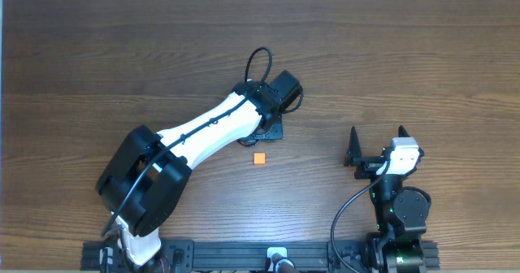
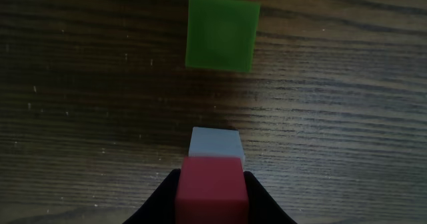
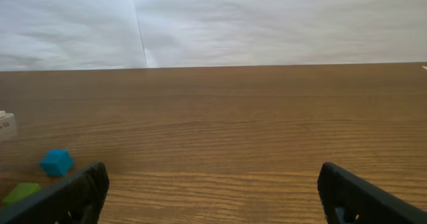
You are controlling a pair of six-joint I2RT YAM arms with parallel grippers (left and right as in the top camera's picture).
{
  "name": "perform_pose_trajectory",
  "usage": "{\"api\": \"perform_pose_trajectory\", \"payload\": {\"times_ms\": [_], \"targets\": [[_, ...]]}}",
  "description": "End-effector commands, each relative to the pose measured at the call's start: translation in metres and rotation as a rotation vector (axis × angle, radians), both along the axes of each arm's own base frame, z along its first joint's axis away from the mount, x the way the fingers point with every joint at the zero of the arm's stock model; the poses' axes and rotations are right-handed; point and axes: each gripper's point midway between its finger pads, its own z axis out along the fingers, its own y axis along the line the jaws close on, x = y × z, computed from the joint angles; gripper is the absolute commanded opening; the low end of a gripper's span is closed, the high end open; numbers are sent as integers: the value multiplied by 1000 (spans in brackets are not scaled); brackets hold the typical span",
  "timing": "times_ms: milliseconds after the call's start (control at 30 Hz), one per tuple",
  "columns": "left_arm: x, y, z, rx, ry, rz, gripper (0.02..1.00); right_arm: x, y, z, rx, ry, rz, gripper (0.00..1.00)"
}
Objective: Stack Cubes
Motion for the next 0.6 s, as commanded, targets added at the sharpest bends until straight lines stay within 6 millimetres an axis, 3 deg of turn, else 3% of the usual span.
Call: {"api": "perform_pose_trajectory", "payload": {"times_ms": [33,600], "targets": [[4,-1,-2,11,-4,-17,42,0,2,-2,-8,1,12,993],[8,-2,-2,13,-22,-37,42,0,2,-2,-8,1,12,993]]}}
